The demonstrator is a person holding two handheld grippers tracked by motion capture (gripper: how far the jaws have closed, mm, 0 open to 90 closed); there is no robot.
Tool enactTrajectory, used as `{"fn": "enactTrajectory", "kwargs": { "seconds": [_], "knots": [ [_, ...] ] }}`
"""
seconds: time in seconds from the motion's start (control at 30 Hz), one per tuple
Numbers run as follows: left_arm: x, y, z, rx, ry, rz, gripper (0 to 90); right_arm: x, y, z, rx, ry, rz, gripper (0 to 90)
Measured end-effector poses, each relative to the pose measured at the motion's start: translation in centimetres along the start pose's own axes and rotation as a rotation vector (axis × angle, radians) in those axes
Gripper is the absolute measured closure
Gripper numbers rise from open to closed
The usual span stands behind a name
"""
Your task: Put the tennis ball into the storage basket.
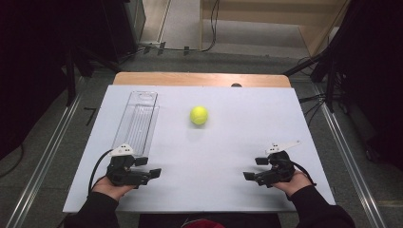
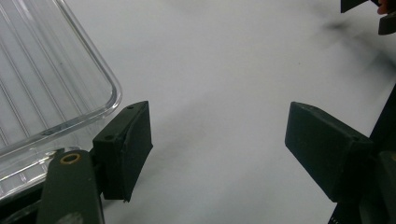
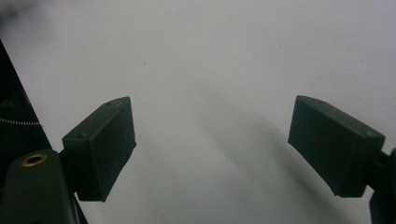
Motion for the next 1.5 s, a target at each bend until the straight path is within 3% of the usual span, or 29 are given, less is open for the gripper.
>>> {"fn": "enactTrajectory", "kwargs": {
  "seconds": [0.43,1.5],
  "knots": [
    [-1.2,0.7,0.7,0.025,-0.039,-0.03,23.6,0.0,0.0,0.1,0.007,-0.006,-0.004,12.8],
    [-2.1,2.7,2.6,0.016,-0.032,0.014,23.7,0.0,0.1,0.1,0.001,-0.009,-0.009,12.8]
  ]
}}
Point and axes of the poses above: each handheld gripper's, and its own axes: z roughly forward along the jaws, y roughly out of its top, x roughly to its left, the point moved 7 cm from there along z, roughly forward along the jaws, and after that the axes turned 8 degrees about -z, right-handed, at the moved point
